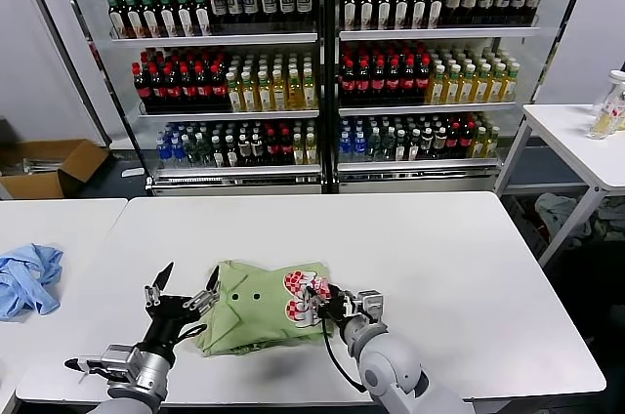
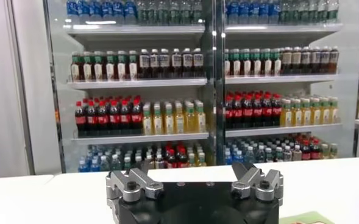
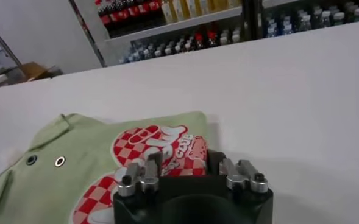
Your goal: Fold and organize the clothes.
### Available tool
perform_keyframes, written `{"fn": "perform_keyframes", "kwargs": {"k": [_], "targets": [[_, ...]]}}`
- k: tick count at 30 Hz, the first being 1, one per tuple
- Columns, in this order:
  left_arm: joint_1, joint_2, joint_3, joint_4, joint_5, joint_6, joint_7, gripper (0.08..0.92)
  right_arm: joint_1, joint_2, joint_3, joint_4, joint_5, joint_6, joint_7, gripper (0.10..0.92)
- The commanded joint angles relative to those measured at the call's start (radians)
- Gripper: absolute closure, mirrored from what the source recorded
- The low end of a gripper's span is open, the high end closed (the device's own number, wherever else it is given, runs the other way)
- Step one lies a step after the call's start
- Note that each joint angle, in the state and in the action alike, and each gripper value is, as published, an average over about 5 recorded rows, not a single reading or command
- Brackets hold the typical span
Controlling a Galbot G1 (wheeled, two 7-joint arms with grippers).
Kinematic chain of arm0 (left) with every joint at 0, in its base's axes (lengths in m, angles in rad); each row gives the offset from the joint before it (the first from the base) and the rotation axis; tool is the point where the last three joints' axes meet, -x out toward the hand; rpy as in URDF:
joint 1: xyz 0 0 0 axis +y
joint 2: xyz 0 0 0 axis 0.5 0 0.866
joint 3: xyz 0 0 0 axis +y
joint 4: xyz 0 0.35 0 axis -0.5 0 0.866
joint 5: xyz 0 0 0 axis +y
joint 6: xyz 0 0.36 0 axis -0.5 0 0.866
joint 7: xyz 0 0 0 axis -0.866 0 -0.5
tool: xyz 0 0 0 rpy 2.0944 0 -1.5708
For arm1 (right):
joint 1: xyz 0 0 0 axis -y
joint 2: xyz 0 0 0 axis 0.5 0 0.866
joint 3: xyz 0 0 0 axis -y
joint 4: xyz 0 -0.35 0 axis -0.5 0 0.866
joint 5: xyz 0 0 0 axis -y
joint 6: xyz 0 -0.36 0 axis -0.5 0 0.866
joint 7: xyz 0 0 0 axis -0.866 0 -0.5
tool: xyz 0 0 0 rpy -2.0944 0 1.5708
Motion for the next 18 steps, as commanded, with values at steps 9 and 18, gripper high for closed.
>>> {"fn": "perform_keyframes", "kwargs": {"k": [9,18], "targets": [[-0.034,0.013,0.016,0.044,0.068,-0.062,0.007,0.177,-0.105,-0.174,0.172,0.249,-0.181,0.008,-0.158,0.812],[-0.074,0.002,0.050,0.091,0.158,-0.162,0.081,0.177,-0.129,-0.336,0.401,0.130,-0.164,0.000,-0.303,0.912]]}}
